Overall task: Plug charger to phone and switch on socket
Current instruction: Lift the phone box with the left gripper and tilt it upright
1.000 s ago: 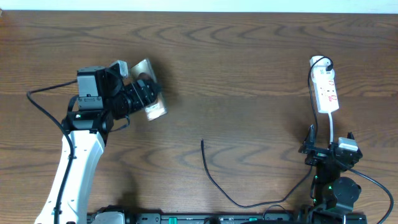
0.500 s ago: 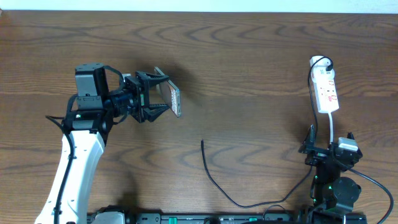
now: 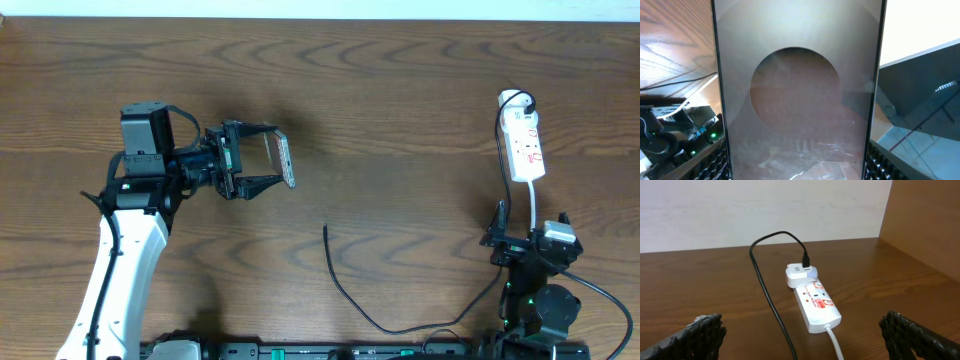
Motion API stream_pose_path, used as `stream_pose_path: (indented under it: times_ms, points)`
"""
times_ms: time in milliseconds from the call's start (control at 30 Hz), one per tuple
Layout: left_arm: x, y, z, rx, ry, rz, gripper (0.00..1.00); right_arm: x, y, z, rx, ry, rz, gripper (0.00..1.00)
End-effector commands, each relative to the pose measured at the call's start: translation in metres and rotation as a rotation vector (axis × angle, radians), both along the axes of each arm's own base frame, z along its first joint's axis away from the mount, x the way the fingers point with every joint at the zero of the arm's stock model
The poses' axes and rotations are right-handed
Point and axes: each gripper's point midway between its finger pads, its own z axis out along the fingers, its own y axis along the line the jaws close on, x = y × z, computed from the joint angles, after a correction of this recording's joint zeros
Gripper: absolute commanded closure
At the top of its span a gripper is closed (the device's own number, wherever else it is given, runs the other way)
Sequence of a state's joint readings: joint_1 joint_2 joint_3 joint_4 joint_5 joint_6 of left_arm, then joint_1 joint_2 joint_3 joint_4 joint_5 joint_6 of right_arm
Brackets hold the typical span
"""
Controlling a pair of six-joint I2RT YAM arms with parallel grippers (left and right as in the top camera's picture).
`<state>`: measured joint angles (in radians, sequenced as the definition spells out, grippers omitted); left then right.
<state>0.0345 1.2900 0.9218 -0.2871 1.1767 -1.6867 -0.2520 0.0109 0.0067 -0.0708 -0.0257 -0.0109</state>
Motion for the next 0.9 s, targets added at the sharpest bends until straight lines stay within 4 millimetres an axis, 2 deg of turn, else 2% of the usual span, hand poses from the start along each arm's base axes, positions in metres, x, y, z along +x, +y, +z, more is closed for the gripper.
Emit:
stream_pose_path:
  times_ms: [0,867]
  points:
    - [-0.0054,-0.0039,0.0147,-0.038,-0.022,-0.034,0.93,-0.0007,-0.0019,-0.0004,0.009,-0.002,-0.011,0.01]
    - [-0.0053,-0.0038,0.0147,-0.037,-0.023,-0.033,0.93,-0.0012,-0.0039,0.0003,-0.007,-0.001,-0.022,0.01]
